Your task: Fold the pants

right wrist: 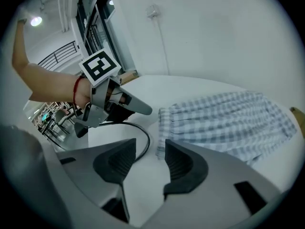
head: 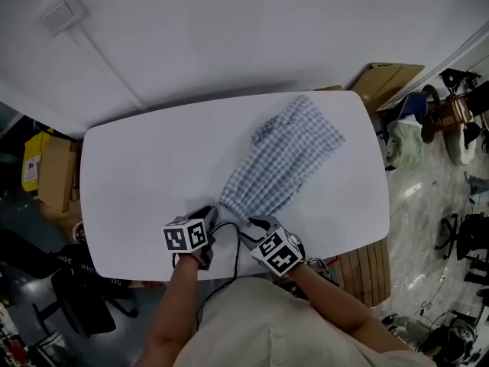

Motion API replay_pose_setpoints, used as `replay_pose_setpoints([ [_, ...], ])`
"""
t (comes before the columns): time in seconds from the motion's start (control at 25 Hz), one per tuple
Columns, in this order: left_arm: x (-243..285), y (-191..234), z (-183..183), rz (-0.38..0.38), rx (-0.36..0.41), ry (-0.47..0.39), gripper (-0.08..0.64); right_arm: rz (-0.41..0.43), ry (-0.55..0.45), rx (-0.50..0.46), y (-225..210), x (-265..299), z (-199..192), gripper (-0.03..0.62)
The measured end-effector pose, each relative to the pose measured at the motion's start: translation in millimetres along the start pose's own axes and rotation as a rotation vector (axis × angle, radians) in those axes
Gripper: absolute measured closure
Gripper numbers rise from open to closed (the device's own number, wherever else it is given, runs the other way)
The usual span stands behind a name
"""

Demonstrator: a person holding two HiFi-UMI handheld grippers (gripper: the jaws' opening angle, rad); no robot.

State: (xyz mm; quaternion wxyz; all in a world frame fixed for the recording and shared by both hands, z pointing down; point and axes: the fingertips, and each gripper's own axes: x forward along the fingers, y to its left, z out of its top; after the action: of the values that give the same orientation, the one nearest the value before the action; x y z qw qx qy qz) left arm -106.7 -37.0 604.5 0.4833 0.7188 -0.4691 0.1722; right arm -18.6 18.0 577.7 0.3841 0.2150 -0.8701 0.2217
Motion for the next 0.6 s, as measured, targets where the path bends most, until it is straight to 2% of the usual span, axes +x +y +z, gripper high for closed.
replay_pose_setpoints([
  [0.2,-6,-23,3,-0.071,-0.006,-0.015,0.495,-0.092,-0.011,-0.075,-19,-22,9,0.393],
  [0.32,2,-34,4,-0.083,-0.025,-0.01,0.432,-0.122,0.007,-0.137,-26,-16,20,0.376],
  [0.44,7,-32,8,-0.06,-0.076,-0.015,0.389,-0.141,0.046,-0.215,-23,-3,26,0.364],
  [0.6,20,-27,4,-0.062,-0.13,0.016,0.299,-0.143,0.072,-0.228,-15,9,28,0.364],
])
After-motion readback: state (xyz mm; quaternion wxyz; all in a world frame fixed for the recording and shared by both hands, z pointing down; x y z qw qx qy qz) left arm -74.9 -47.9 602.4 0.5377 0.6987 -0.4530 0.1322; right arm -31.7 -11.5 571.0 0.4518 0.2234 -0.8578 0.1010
